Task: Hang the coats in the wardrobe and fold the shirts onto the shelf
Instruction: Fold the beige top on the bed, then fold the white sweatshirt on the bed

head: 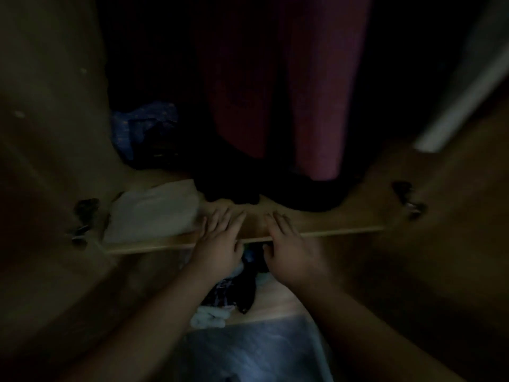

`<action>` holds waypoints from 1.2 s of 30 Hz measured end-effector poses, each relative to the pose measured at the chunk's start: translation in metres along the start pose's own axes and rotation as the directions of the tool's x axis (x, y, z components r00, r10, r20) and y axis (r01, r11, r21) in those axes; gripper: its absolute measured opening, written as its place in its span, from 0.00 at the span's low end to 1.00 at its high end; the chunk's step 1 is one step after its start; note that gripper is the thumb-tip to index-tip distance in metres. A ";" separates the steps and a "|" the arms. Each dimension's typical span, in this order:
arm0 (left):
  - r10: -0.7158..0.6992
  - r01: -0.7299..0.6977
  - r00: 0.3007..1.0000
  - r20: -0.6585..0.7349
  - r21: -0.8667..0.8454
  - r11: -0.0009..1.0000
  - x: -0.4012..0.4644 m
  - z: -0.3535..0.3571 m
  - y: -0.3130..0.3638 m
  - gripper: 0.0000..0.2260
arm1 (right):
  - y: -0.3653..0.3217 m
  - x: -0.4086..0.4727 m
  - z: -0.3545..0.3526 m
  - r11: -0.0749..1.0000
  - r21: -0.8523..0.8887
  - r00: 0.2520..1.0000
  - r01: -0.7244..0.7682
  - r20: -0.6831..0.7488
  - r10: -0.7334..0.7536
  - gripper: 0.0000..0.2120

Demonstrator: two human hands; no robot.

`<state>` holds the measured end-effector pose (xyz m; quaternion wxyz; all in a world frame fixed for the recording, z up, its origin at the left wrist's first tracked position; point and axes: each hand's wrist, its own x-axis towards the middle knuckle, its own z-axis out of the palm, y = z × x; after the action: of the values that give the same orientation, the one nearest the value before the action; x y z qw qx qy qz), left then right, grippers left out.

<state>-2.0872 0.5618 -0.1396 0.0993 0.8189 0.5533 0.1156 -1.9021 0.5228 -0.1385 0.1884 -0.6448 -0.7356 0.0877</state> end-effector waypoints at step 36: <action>0.926 -0.910 0.293 0.239 -0.228 0.347 -0.339 0.271 0.830 0.34 | 0.352 -0.856 -0.255 0.171 0.042 0.132 -0.984 -0.465 0.876 0.30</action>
<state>-1.3955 -0.0682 -0.1842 0.1251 0.9909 -0.0421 0.0269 -1.3975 -0.2926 -0.1771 0.1390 -0.9827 -0.1137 -0.0452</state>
